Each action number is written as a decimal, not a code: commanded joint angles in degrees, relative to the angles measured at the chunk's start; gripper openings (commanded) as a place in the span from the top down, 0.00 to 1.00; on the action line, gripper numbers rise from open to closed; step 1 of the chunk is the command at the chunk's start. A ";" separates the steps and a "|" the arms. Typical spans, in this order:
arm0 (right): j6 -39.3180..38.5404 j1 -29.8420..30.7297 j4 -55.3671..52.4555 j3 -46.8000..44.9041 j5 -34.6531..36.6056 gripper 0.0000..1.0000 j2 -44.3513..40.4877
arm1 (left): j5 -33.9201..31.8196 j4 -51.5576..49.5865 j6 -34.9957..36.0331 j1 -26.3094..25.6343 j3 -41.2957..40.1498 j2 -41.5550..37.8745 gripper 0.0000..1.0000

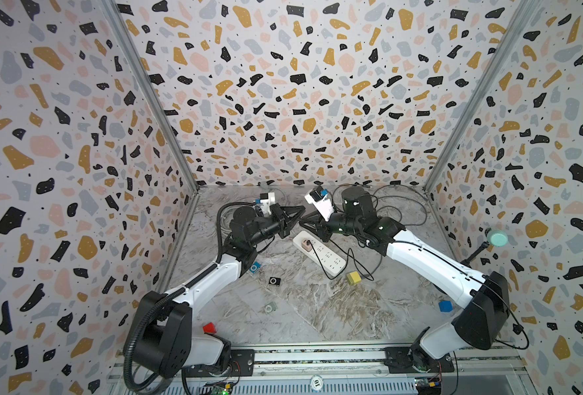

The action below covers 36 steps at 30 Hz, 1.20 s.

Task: Charge mp3
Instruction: Pick up the charging cable from the center of the board.

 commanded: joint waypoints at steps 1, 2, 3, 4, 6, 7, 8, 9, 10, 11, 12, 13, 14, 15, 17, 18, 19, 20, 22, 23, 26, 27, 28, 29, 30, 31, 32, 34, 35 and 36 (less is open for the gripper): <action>0.39 -0.21 1.08 0.91 -0.32 0.79 -2.39 | 0.40 3.22 -0.22 -0.40 -1.03 0.25 1.00; 0.37 -0.21 0.95 1.04 -0.35 0.79 -2.35 | 0.36 3.22 -0.18 -0.41 -1.07 0.28 1.00; 0.37 -0.19 0.96 1.05 -0.47 0.80 -2.46 | 0.40 3.25 -0.21 -0.39 -1.14 0.37 1.00; 0.39 -0.21 0.97 0.97 -0.52 0.81 -2.45 | 0.40 3.27 -0.17 -0.48 -1.16 0.47 1.00; 0.41 -0.21 0.89 0.91 -0.61 0.83 -2.25 | 0.36 3.43 -0.17 -0.48 -1.23 0.45 1.00; 0.41 -0.19 0.89 0.88 -0.52 0.84 -2.29 | 0.39 3.48 -0.18 -0.47 -1.25 0.48 1.00; 0.41 -0.25 0.89 0.87 -0.67 0.87 -2.29 | 0.40 3.40 -0.17 -0.58 -1.25 0.55 1.00; 0.41 -0.20 0.84 0.87 -0.85 0.90 -2.29 | 0.33 3.52 -0.29 -0.59 -1.34 0.50 1.00; 0.37 -0.21 0.85 0.87 -0.96 0.90 -2.32 | 0.35 3.85 -0.50 -0.55 -1.47 0.50 1.00; 0.40 -0.19 0.80 0.87 -1.01 0.90 -2.25 | 0.33 4.09 -0.61 -0.51 -1.51 0.51 1.00; 0.39 -0.20 0.72 0.83 -1.19 0.90 -2.21 | 0.32 4.13 -0.61 -0.52 -1.49 0.56 1.00; 0.41 -0.21 0.79 0.70 -1.21 0.90 -2.22 | 0.32 4.15 -0.70 -0.59 -1.51 0.54 1.00; 0.40 -0.21 0.66 0.65 -1.23 0.90 -2.22 | 0.32 4.23 -0.70 -0.55 -1.51 0.52 1.00; 0.38 -0.21 0.69 0.52 -1.23 0.90 -2.21 | 0.32 4.33 -0.70 -0.58 -1.51 0.50 1.00; 0.37 -0.20 0.80 0.43 -1.36 0.90 -2.21 | 0.40 4.36 -0.79 -0.59 -1.43 0.51 1.00; 0.36 -0.19 0.79 0.43 -1.36 0.91 -2.22 | 0.40 4.28 -0.79 -0.68 -1.43 0.55 1.00; 0.48 -0.21 0.76 0.43 -1.39 0.91 -2.22 | 0.40 4.28 -0.79 -0.61 -1.47 0.53 1.00; 0.47 -0.18 0.84 0.43 -1.53 0.93 -2.15 | 0.40 4.38 -0.79 -0.60 -1.43 0.57 1.00; 0.45 -0.16 0.91 0.43 -1.58 0.97 -2.23 | 0.40 4.39 -0.79 -0.66 -1.52 0.60 1.00; 0.46 -0.21 0.92 0.50 -1.74 0.99 -2.20 | 0.32 4.44 -0.79 -0.60 -1.51 0.60 1.00; 0.33 -0.11 0.84 0.35 -2.34 1.00 -2.29 | 0.32 4.64 -0.94 -0.76 -1.60 0.68 1.00; 0.17 -0.08 0.74 0.30 -2.37 1.00 -2.47 | 0.24 4.86 -1.13 -0.72 -1.77 0.69 1.00; 0.07 -0.03 0.63 0.26 -2.29 1.00 -2.52 | 0.15 4.97 -1.29 -0.72 -1.86 0.65 1.00; -0.09 0.05 0.57 0.17 -2.13 1.00 -2.69 | 0.07 5.09 -1.40 -0.76 -1.95 0.79 1.00; -0.11 0.14 0.67 -0.03 -2.10 1.00 -2.94 | 0.01 5.23 -1.58 -0.77 -2.04 0.80 1.00; -0.26 0.15 0.69 -0.18 -2.03 1.00 -3.09 | -0.04 5.33 -1.65 -0.70 -2.04 0.81 1.00; -0.40 0.22 0.76 -0.39 -1.93 1.00 -3.29 | -0.09 5.56 -1.82 -0.70 -2.13 0.90 1.00; -0.48 0.32 0.74 -0.54 -1.93 1.00 -3.59 | -0.08 6.15 -2.26 -0.73 -2.22 0.91 1.00; -0.49 0.32 0.73 -0.62 -2.02 1.00 -3.69 | -0.12 6.34 -2.37 -0.68 -2.17 0.95 1.00; -0.55 0.40 0.75 -0.75 -2.15 1.00 -3.85 | -0.09 6.30 -2.37 -0.75 -2.13 0.94 1.00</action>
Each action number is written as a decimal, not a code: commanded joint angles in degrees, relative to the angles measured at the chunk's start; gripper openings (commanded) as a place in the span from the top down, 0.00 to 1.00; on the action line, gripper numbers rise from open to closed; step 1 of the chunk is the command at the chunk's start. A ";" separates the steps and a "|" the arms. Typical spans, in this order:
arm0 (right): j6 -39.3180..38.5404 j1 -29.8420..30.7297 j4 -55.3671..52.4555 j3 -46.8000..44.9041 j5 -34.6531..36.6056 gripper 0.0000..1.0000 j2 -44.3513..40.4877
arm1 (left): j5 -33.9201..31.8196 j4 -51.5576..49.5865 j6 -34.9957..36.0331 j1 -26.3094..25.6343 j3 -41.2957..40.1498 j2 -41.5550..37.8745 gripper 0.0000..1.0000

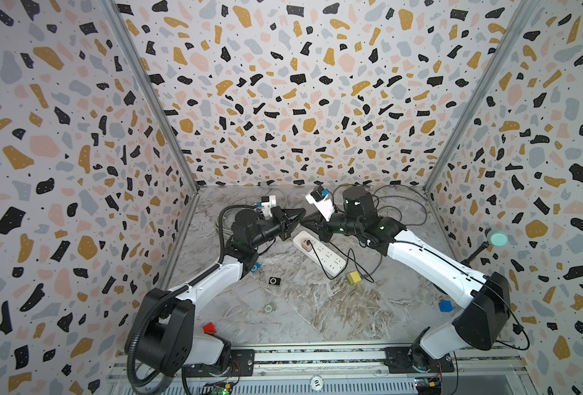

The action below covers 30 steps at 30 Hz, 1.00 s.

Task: Charge mp3
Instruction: Pick up the charging cable from the center of the board.

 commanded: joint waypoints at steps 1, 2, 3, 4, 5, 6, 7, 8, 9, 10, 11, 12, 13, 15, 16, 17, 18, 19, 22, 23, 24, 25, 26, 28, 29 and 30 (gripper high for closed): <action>-0.75 0.33 0.79 -0.29 -0.65 1.00 -3.28 | 0.25 3.74 -0.67 -0.48 -0.43 0.30 1.00; -0.72 0.42 0.76 -0.38 -0.71 1.00 -3.31 | 0.29 3.88 -0.75 -0.44 -0.42 0.30 1.00; -0.78 0.43 0.77 -0.49 -0.73 1.00 -3.34 | 0.25 3.98 -0.84 -0.44 -0.34 0.39 1.00; -0.81 0.45 0.82 -0.56 -0.94 1.00 -3.37 | 0.25 4.06 -0.84 -0.40 -0.21 0.42 1.00; -0.78 0.43 0.80 -0.64 -1.06 1.00 -3.38 | 0.33 3.99 -0.84 -0.46 0.01 0.52 1.00; -0.73 0.43 0.68 -0.65 -1.08 1.00 -3.38 | 0.42 4.02 -0.80 -0.43 0.10 0.54 1.00; -0.59 0.45 0.58 -0.65 -0.76 0.97 -3.30 | 0.42 4.04 -0.75 -0.42 0.19 0.55 1.00; -0.53 0.43 0.35 -0.71 -0.56 0.89 -3.34 | 0.42 4.05 -0.75 -0.47 0.26 0.49 1.00; -0.54 0.43 0.28 -0.82 -0.51 0.83 -3.37 | 0.42 3.99 -0.75 -0.47 0.27 0.50 1.00; -0.42 0.41 0.34 -0.93 -0.39 0.80 -3.40 | 0.51 4.00 -0.67 -0.45 0.36 0.48 1.00; -0.39 0.43 0.30 -1.07 -0.31 0.76 -3.45 | 0.52 3.96 -0.67 -0.39 0.37 0.56 1.00; -0.33 0.43 0.41 -1.09 -0.23 0.75 -3.55 | 0.60 3.97 -0.58 -0.41 0.45 0.50 1.00; -0.31 0.43 0.41 -1.04 -0.04 0.75 -3.68 | 0.56 3.84 -0.49 -0.43 0.45 0.51 1.00; -0.22 0.35 0.73 -1.17 0.30 0.75 -3.81 | 0.51 3.77 -0.49 -0.40 0.45 0.46 1.00; -0.16 0.32 0.82 -1.17 0.33 0.75 -3.94 | 0.51 3.76 -0.40 -0.44 0.46 0.46 1.00; -0.18 0.23 0.99 -1.17 0.37 0.77 -3.99 | 0.65 3.63 -0.32 -0.42 0.45 0.46 1.00; -0.13 0.25 1.07 -1.17 0.48 0.78 -3.96 | 0.60 3.69 -0.31 -0.46 0.45 0.40 1.00; -0.16 0.17 1.08 -1.09 0.58 0.80 -4.02 | 0.52 3.68 -0.31 -0.44 0.45 0.47 1.00; -0.09 0.08 1.04 -1.09 0.33 0.83 -3.84 | 0.57 3.67 -0.31 -0.55 0.54 0.30 1.00; -0.05 0.09 1.00 -1.09 0.20 0.82 -3.76 | 0.60 3.66 -0.27 -0.63 0.55 0.34 1.00; -0.05 0.08 0.91 -1.13 0.07 0.81 -3.66 | 0.62 3.64 -0.23 -0.64 0.50 0.40 1.00; -0.14 0.08 0.75 -1.11 0.05 0.78 -3.56 | 0.60 3.68 -0.24 -0.60 0.47 0.30 1.00; -0.14 0.08 0.66 -1.12 0.13 0.76 -3.47 | 0.60 3.77 -0.23 -0.60 0.48 0.30 1.00; -0.15 0.08 0.33 -1.17 0.36 0.74 -3.33 | 0.64 3.72 -0.23 -0.71 0.54 0.30 1.00; -0.18 0.12 0.28 -1.17 0.58 0.74 -3.20 | 0.62 3.73 -0.26 -0.66 0.54 0.36 1.00; -0.15 0.08 0.29 -1.18 0.70 0.74 -3.16 | 0.60 3.73 -0.27 -0.66 0.62 0.43 1.00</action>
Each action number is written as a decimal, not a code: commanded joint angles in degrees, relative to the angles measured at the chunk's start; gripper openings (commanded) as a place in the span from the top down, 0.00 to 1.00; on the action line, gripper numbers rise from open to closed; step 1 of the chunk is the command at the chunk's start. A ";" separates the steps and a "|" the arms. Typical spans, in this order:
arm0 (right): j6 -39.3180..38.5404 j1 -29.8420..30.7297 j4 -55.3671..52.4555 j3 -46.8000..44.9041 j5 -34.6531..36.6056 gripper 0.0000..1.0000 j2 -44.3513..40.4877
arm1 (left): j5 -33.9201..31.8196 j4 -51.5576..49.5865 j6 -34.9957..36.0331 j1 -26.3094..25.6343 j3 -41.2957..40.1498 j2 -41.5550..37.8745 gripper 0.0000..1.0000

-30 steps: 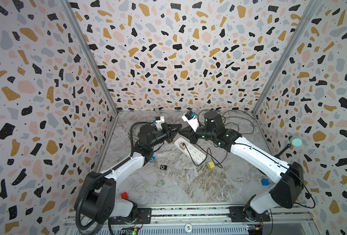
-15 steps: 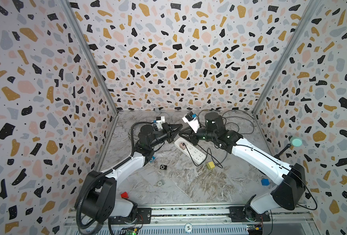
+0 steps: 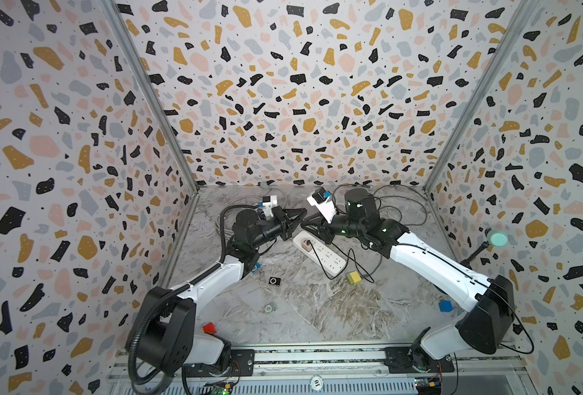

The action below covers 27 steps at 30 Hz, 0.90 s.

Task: Charge mp3
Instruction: Pick up the charging cable from the center of the board.

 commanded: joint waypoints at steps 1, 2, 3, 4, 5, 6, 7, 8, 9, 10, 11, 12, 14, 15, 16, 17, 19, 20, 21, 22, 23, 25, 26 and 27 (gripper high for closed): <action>0.02 0.01 0.29 0.14 0.41 0.74 -1.61 | 0.60 2.63 0.30 -0.37 0.63 -0.06 1.00; 0.11 0.01 0.23 0.29 0.54 0.74 -1.53 | 0.60 2.67 0.30 -0.43 0.67 -0.02 1.00; 0.13 -0.04 0.10 0.39 0.55 0.74 -1.48 | 0.60 2.66 0.27 -0.44 0.78 -0.02 1.00; 0.13 -0.07 0.22 0.40 0.68 0.75 -1.43 | 0.68 2.70 0.30 -0.47 0.89 0.03 1.00; 0.17 -0.03 0.31 0.40 0.89 0.76 -1.43 | 0.76 2.69 0.30 -0.49 1.09 0.12 1.00; 0.17 -0.10 0.31 0.40 0.90 0.77 -1.38 | 0.77 2.67 0.33 -0.51 1.07 0.13 1.00; 0.21 -0.16 0.25 0.40 0.90 0.77 -1.21 | 0.77 2.73 0.36 -0.55 1.16 0.12 1.00; 0.21 -0.18 0.07 0.39 0.90 0.77 -1.17 | 0.84 2.74 0.39 -0.58 1.16 0.22 1.00; 0.18 -0.23 0.08 0.36 0.86 0.77 -1.09 | 0.86 2.74 0.39 -0.59 1.16 0.30 1.00; 0.21 -0.36 0.14 0.40 0.81 0.77 -0.99 | 0.86 2.77 0.39 -0.56 1.11 0.22 1.00; 0.20 -0.30 0.08 0.40 0.81 0.77 -1.04 | 0.82 2.79 0.39 -0.63 1.16 0.30 1.00; 0.16 -0.34 0.06 0.41 0.81 0.78 -0.95 | 0.84 2.82 0.37 -0.63 1.16 0.30 1.00; 0.22 -0.47 0.07 0.40 0.90 0.79 -0.85 | 0.84 2.88 0.39 -0.61 1.16 0.30 1.00; 0.21 -0.56 0.27 0.40 0.90 0.80 -0.73 | 0.86 2.89 0.38 -0.68 1.16 0.36 1.00; 0.18 -0.63 0.23 0.32 0.82 0.80 -0.66 | 0.87 2.91 0.38 -0.63 1.23 0.38 1.00; 0.20 -0.68 0.10 0.31 0.81 0.80 -0.57 | 0.92 2.93 0.39 -0.76 1.27 0.46 1.00; 0.17 -0.78 -0.05 0.31 0.81 0.79 -0.46 | 0.94 3.05 0.39 -0.74 1.33 0.48 1.00; 0.13 -0.78 -0.12 0.31 0.82 0.79 -0.42 | 0.97 3.07 0.36 -0.69 1.42 0.59 1.00; 0.13 -0.78 -0.20 0.31 0.81 0.78 -0.29 | 1.03 3.10 0.38 -0.68 1.42 0.60 1.00; 0.04 -0.78 -0.23 0.31 0.81 0.78 -0.29 | 1.04 3.14 0.39 -0.71 1.51 0.66 1.00; 0.00 -0.78 -0.25 0.31 0.82 0.77 -0.29 | 1.04 3.15 0.39 -0.68 1.51 0.68 1.00; -0.18 -0.86 -0.38 0.38 0.81 0.76 -0.13 | 1.08 3.17 0.39 -0.79 1.51 0.74 1.00; -0.20 -0.87 -0.43 0.32 0.90 0.75 -0.11 | 1.12 3.19 0.39 -0.77 1.51 0.74 1.00; -0.22 -0.85 -0.47 0.31 0.90 0.73 -0.05 | 1.13 3.21 0.39 -0.79 1.59 0.78 1.00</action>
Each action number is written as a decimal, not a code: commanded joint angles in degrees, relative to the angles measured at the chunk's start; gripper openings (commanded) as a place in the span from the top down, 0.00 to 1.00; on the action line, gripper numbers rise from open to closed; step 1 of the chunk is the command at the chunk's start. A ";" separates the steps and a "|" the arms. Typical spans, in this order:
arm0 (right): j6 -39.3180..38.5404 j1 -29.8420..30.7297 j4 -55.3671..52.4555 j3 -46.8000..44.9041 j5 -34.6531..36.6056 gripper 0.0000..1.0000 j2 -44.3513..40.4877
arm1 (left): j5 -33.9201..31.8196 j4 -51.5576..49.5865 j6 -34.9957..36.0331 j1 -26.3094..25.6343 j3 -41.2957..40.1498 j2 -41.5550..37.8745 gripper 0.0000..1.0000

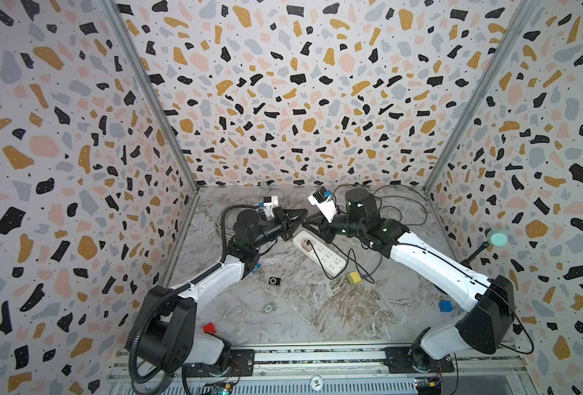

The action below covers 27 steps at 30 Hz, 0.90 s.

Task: Charge mp3
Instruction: Pick up the charging cable from the center of the board.

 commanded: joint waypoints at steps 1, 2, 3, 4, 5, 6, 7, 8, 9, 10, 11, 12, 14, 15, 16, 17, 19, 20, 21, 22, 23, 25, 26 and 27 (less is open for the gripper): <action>-0.25 -0.29 -0.58 0.36 0.23 0.72 0.02 | 0.99 3.19 0.34 -0.26 1.56 0.20 1.00; -0.18 -0.37 -0.72 0.46 0.37 0.72 0.07 | 1.04 3.24 0.39 -0.30 1.55 0.20 1.00; -0.16 -0.46 -0.81 0.49 0.53 0.72 0.14 | 1.05 3.30 0.42 -0.29 1.55 0.31 1.00; -0.22 -0.55 -0.91 0.49 0.54 0.72 0.20 | 1.04 3.29 0.40 -0.28 1.55 0.31 1.00; -0.25 -0.56 -0.94 0.51 0.68 0.72 0.21 | 1.04 3.24 0.39 -0.24 1.55 0.33 1.00; -0.21 -0.64 -1.03 0.49 0.79 0.72 0.29 | 1.04 3.29 0.38 -0.28 1.64 0.37 1.00; -0.29 -0.73 -1.19 0.41 0.82 0.72 0.25 | 1.12 3.27 0.39 -0.31 1.64 0.28 1.00; -0.25 -0.82 -1.34 0.40 0.74 0.72 0.27 | 1.17 3.33 0.39 -0.23 1.68 0.35 1.00; -0.25 -0.89 -1.44 0.32 0.80 0.72 0.25 | 1.21 3.34 0.39 -0.23 1.80 0.34 1.00; -0.33 -0.91 -1.54 0.27 0.79 0.72 0.30 | 1.22 3.41 0.38 -0.26 1.82 0.33 1.00; -0.25 -0.96 -1.59 0.16 0.73 0.72 0.22 | 1.22 3.33 0.38 -0.30 1.89 0.31 1.00; -0.27 -0.94 -1.58 0.14 0.73 0.72 0.17 | 1.22 3.33 0.46 -0.25 1.90 0.44 1.00; -0.27 -1.00 -1.46 0.14 0.64 0.73 0.13 | 1.22 3.33 0.47 -0.24 1.90 0.45 1.00; -0.31 -0.97 -1.38 0.14 0.64 0.74 0.09 | 1.22 3.38 0.47 -0.31 1.90 0.46 1.00; -0.24 -1.00 -1.29 0.05 0.44 0.75 0.05 | 1.21 3.43 0.47 -0.31 1.90 0.53 1.00; -0.30 -0.96 -1.29 0.05 0.17 0.76 0.23 | 1.22 3.44 0.47 -0.39 1.99 0.53 1.00; -0.30 -1.00 -1.38 0.05 -0.08 0.78 0.35 | 1.22 3.42 0.47 -0.41 2.08 0.54 1.00; -0.30 -0.95 -1.33 -0.04 -0.23 0.80 0.42 | 1.22 3.42 0.47 -0.40 2.08 0.60 1.00; -0.30 -1.00 -1.33 -0.12 -0.15 0.81 0.48 | 1.21 3.53 0.47 -0.55 2.08 0.61 1.00; -0.28 -1.00 -1.30 -0.13 0.02 0.83 0.47 | 1.17 3.46 0.47 -0.49 2.04 0.56 1.00; -0.21 -1.00 -1.21 -0.21 -0.02 0.85 0.48 | 1.13 3.54 0.47 -0.55 1.98 0.53 1.00; -0.16 -1.00 -0.98 -0.21 -0.39 0.89 0.41 | 1.13 3.49 0.47 -0.49 1.98 0.54 1.00; -0.18 -1.00 -1.01 -0.19 -0.50 0.92 0.48 | 1.13 3.43 0.47 -0.50 1.99 0.59 1.00; -0.17 -1.00 -0.98 -0.13 -0.71 0.96 0.49 | 1.13 3.49 0.47 -0.58 1.95 0.59 1.00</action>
